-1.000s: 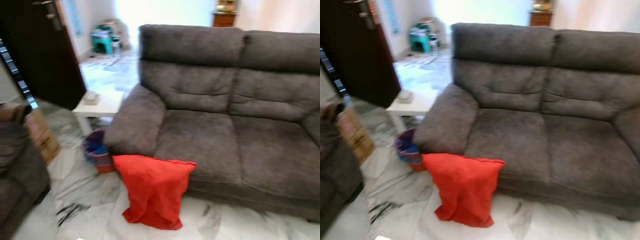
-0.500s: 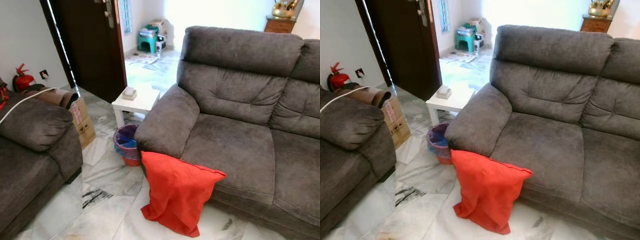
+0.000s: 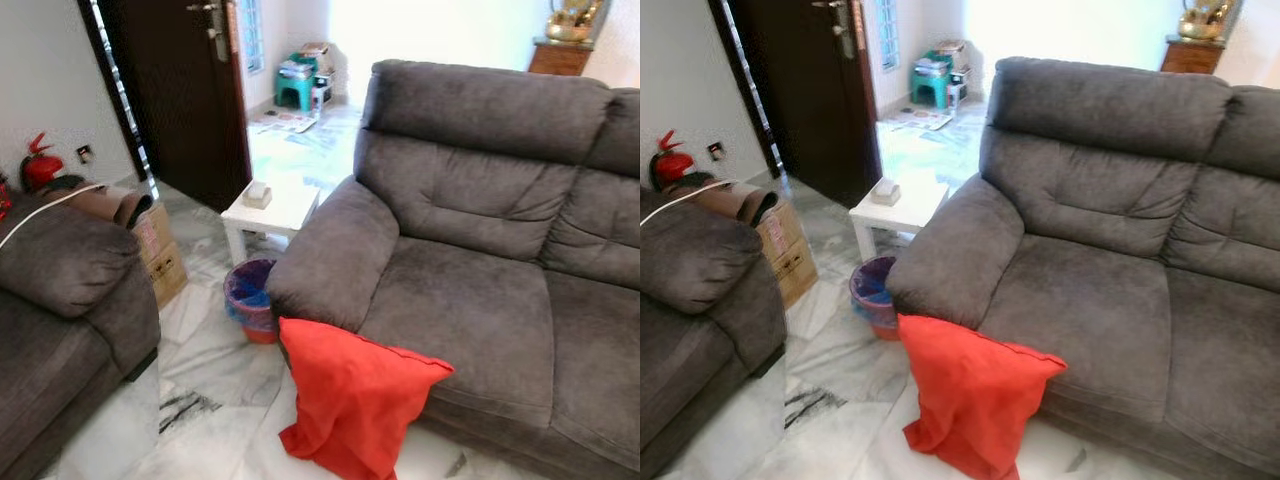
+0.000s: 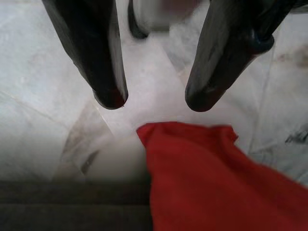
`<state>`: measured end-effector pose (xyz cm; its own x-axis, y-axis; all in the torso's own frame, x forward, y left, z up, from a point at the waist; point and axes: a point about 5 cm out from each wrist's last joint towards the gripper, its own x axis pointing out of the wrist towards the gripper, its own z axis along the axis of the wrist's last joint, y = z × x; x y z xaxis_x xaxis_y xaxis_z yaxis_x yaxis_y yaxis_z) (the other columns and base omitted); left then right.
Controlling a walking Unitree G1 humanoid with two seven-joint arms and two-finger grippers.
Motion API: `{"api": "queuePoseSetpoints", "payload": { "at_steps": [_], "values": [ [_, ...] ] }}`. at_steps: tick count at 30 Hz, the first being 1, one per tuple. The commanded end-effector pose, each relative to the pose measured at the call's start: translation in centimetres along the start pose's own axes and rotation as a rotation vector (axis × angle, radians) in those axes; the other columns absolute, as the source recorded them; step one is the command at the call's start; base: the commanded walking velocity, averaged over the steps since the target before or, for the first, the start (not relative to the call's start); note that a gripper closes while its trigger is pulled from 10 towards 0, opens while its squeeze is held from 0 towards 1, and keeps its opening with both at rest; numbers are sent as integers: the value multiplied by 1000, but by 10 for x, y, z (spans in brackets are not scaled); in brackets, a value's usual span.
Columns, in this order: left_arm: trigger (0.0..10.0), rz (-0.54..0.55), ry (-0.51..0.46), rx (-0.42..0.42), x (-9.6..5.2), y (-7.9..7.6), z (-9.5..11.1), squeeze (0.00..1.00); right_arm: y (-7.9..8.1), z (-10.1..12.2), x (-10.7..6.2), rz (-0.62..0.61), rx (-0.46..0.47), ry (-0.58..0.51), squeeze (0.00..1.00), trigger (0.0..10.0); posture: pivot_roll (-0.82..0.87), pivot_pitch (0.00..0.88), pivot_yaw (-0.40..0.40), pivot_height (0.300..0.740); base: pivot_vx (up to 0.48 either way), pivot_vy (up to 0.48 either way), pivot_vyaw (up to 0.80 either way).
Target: Move the pillow to the sofa from floor
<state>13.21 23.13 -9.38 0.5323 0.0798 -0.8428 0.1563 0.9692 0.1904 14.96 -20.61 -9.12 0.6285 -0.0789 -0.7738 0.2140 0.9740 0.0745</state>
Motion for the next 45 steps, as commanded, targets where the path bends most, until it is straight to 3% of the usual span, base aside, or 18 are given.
{"api": "queuePoseSetpoints", "payload": {
  "at_steps": [1,18,24,32,33,34,35,36,37,38,39,42,45],
  "values": [
    [10000,-16,-2,-7,1,-6,0,0,-8,-3,-2,-20,0,10,0,10000,-29,0,18,740,352,0,0],
    [10000,-21,-36,-37,1,-8,5,0,0,11,3,2,7,-43,0,10000,-28,0,19,740,313,0,0],
    [10000,-10,-129,-112,5,-6,28,0,6,26,6,24,-6,-112,0,10000,-26,1,21,740,0,0,0],
    [10000,3,-226,-182,8,-4,53,0,4,34,6,17,24,-167,0,10000,-25,11,23,740,0,0,686],
    [10000,3,-286,-178,8,-4,68,0,4,42,6,24,67,-217,0,10000,-23,12,25,740,0,0,0],
    [10000,3,-286,-178,8,-4,68,0,4,42,6,24,67,-217,0,10000,-23,12,25,740,0,0,0],
    [10000,1,-377,-144,7,-3,87,0,3,52,6,23,121,-272,0,10000,-27,16,27,740,0,0,0],
    [10000,-1,-407,-133,7,-3,93,0,3,55,6,22,135,-290,0,10000,-27,16,28,740,0,0,0],
    [10000,-1,-533,-101,3,-2,120,0,4,68,7,26,142,-349,0,10000,-26,18,30,740,0,0,0],
    [10000,-1,-533,-101,3,-2,120,0,4,68,7,26,142,-349,0,10000,-26,18,30,740,0,0,0],
    [10000,0,-648,-62,-4,-2,142,0,4,79,6,29,147,-400,0,10000,-21,20,32,740,0,0,0],
    [10000,11,-828,-21,-21,0,176,0,6,101,4,49,157,-511,0,10000,-16,23,33,740,0,0,0],
    [10000,24,-914,-5,-33,1,189,0,7,111,1,66,155,-584,0,10000,-20,28,36,740,0,0,0]
  ]
}}
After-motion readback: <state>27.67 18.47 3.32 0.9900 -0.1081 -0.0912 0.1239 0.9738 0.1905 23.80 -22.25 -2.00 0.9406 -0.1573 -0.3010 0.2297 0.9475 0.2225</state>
